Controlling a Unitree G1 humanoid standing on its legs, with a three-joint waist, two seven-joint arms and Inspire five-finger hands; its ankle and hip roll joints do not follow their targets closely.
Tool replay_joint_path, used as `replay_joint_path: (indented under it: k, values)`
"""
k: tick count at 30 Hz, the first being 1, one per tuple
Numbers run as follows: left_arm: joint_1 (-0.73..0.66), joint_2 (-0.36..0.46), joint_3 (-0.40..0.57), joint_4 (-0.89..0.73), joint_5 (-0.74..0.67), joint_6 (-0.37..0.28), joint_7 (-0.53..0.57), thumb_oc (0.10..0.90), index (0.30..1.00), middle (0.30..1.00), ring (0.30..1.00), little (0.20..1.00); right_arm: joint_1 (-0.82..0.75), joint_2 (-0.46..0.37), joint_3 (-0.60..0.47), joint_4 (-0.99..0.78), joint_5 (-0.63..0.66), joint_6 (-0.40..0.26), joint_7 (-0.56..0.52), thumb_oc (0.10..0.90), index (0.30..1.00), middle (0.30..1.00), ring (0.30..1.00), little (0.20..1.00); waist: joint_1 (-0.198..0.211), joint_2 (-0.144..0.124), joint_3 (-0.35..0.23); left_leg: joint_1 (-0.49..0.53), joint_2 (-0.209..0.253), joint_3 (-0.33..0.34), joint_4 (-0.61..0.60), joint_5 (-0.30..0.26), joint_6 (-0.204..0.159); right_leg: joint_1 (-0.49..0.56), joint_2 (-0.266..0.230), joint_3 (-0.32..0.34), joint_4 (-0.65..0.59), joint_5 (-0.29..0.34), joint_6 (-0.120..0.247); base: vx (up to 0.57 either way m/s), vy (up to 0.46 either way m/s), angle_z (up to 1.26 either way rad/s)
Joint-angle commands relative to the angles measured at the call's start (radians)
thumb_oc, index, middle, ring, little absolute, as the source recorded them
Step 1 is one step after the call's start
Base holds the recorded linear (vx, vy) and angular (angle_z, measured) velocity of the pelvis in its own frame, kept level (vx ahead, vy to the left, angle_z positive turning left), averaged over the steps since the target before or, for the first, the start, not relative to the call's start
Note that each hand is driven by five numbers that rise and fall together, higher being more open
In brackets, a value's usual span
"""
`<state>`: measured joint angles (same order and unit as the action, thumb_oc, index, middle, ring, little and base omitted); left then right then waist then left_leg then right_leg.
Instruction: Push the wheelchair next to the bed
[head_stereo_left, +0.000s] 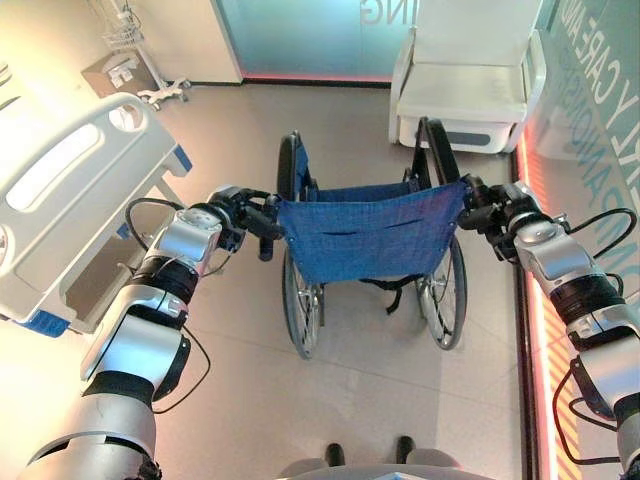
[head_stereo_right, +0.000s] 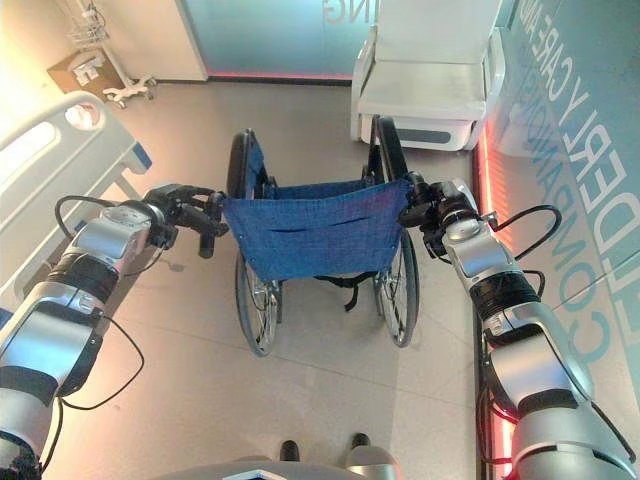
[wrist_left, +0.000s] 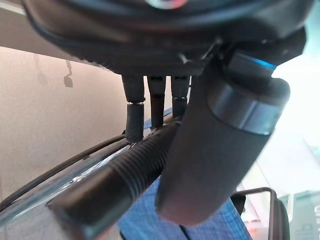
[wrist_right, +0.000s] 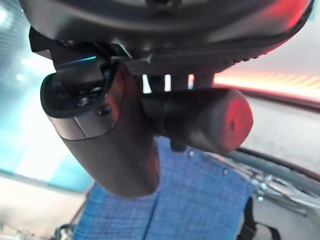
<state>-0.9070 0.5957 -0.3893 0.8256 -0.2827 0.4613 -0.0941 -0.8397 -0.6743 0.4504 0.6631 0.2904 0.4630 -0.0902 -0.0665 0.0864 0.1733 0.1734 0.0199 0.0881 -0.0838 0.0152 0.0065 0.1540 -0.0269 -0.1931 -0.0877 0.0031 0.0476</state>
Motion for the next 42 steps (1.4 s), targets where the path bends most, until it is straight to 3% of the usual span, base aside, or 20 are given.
replay_joint_path:
  k: [1, 7, 15, 19, 29, 31, 33, 34, 37, 40, 41, 42]
  values:
    - [0.109, 0.069, -0.062, 0.109, 0.088, -0.020, 0.041, 0.400, 0.300, 0.300, 0.300, 0.300, -0.048, -0.020, 0.042, 0.028, -0.046, -0.050, 0.059, 0.400, 0.300, 0.300, 0.300, 0.300, 0.049, -0.063, -0.010, -0.048, -0.027, 0.017, 0.065, -0.064, -0.006, -0.035, -0.028, -0.010, 0.094, -0.063, 0.000, 0.00, 0.000, 0.00]
    - [0.128, 0.052, -0.055, 0.104, 0.079, -0.055, 0.092, 0.400, 0.300, 0.300, 0.300, 0.300, -0.035, -0.011, 0.037, 0.037, -0.062, -0.057, 0.054, 0.400, 0.300, 0.300, 0.300, 0.300, 0.050, -0.066, -0.008, -0.049, -0.026, 0.018, 0.062, -0.063, -0.007, -0.036, -0.028, -0.011, 0.093, -0.062, 0.001, 0.00, 0.000, 0.01]
    - [0.209, -0.008, 0.013, 0.032, -0.080, -0.242, 0.265, 0.400, 0.300, 0.300, 0.300, 0.300, 0.016, 0.009, 0.019, 0.006, -0.068, -0.114, 0.009, 0.400, 0.300, 0.300, 0.300, 0.300, 0.055, -0.072, -0.007, -0.049, -0.024, 0.021, 0.064, -0.065, -0.006, -0.040, -0.029, -0.010, 0.102, -0.065, 0.000, 0.01, 0.001, 0.00]
    - [0.258, -0.050, 0.042, -0.007, -0.126, -0.304, 0.303, 0.400, 0.300, 0.300, 0.300, 0.300, 0.052, 0.029, 0.003, -0.023, -0.064, -0.138, -0.029, 0.400, 0.300, 0.300, 0.300, 0.300, 0.055, -0.073, -0.006, -0.049, -0.027, 0.020, 0.072, -0.070, -0.005, -0.041, -0.029, -0.005, 0.111, -0.069, 0.000, 0.05, 0.012, 0.01]
    - [0.281, -0.102, 0.039, -0.077, -0.132, -0.369, 0.322, 0.400, 0.300, 0.300, 0.300, 0.300, 0.062, 0.087, -0.010, -0.045, -0.050, -0.175, -0.127, 0.400, 0.300, 0.300, 0.300, 0.300, 0.060, -0.064, 0.011, -0.063, -0.044, 0.040, 0.130, -0.103, 0.022, -0.068, -0.072, -0.001, 0.178, -0.076, 0.012, 0.07, 0.106, -0.01]
    - [0.276, -0.101, 0.035, -0.090, -0.129, -0.374, 0.325, 0.400, 0.300, 0.300, 0.300, 0.300, 0.059, 0.101, -0.013, -0.047, -0.054, -0.169, -0.136, 0.400, 0.300, 0.300, 0.300, 0.300, 0.063, -0.055, 0.018, -0.066, -0.051, 0.041, 0.134, -0.105, 0.038, -0.089, -0.087, -0.001, 0.239, -0.094, 0.019, 0.08, 0.225, -0.06]
    - [0.260, -0.087, 0.034, -0.110, -0.132, -0.373, 0.321, 0.400, 0.300, 0.300, 0.300, 0.300, 0.058, 0.108, -0.022, -0.059, -0.045, -0.169, -0.150, 0.400, 0.300, 0.300, 0.300, 0.300, 0.060, -0.039, 0.036, -0.079, -0.063, 0.047, 0.135, -0.101, 0.067, -0.172, -0.110, 0.008, 0.461, -0.080, 0.034, 0.04, 0.240, -0.21]
    - [0.259, -0.087, 0.034, -0.111, -0.131, -0.372, 0.320, 0.400, 0.300, 0.300, 0.300, 0.300, 0.059, 0.107, -0.022, -0.060, -0.044, -0.169, -0.151, 0.400, 0.300, 0.300, 0.300, 0.300, 0.061, -0.039, 0.035, -0.082, -0.065, 0.048, 0.135, -0.101, 0.068, -0.182, -0.113, 0.011, 0.478, -0.079, 0.035, 0.02, 0.162, -0.32]
    - [0.246, -0.060, 0.028, -0.145, -0.127, -0.370, 0.313, 0.400, 0.300, 0.300, 0.300, 0.300, 0.086, 0.084, -0.053, -0.110, -0.033, -0.169, -0.154, 0.400, 0.300, 0.300, 0.300, 0.300, 0.045, -0.032, 0.084, -0.085, -0.072, 0.055, 0.168, -0.115, 0.073, -0.329, -0.148, 0.019, 0.701, 0.064, 0.048, 0.10, 0.143, -0.15]
    - [0.248, -0.056, 0.024, -0.164, -0.125, -0.368, 0.315, 0.400, 0.300, 0.300, 0.300, 0.300, 0.100, 0.075, -0.068, -0.115, -0.043, -0.182, -0.143, 0.400, 0.300, 0.300, 0.300, 0.300, 0.029, -0.042, 0.112, -0.071, -0.084, 0.046, 0.189, -0.135, 0.065, -0.383, -0.151, 0.022, 0.640, 0.119, 0.053, 0.21, -0.030, 0.13]
    - [0.233, -0.060, 0.016, -0.168, -0.125, -0.367, 0.325, 0.400, 0.300, 0.300, 0.300, 0.300, 0.102, 0.070, -0.077, -0.111, -0.062, -0.201, -0.134, 0.400, 0.300, 0.300, 0.300, 0.300, 0.008, -0.057, 0.137, -0.044, -0.109, 0.015, 0.198, -0.170, 0.048, -0.406, -0.157, 0.002, 0.398, 0.152, 0.058, 0.36, -0.196, 0.16]
    - [0.210, -0.060, 0.008, -0.157, -0.133, -0.365, 0.328, 0.400, 0.300, 0.300, 0.300, 0.300, 0.092, 0.066, -0.078, -0.104, -0.072, -0.208, -0.128, 0.400, 0.300, 0.300, 0.300, 0.300, -0.001, -0.060, 0.146, -0.034, -0.117, -0.008, 0.202, -0.190, 0.046, -0.410, -0.158, 0.012, 0.287, 0.156, 0.059, 0.46, -0.264, 0.13]
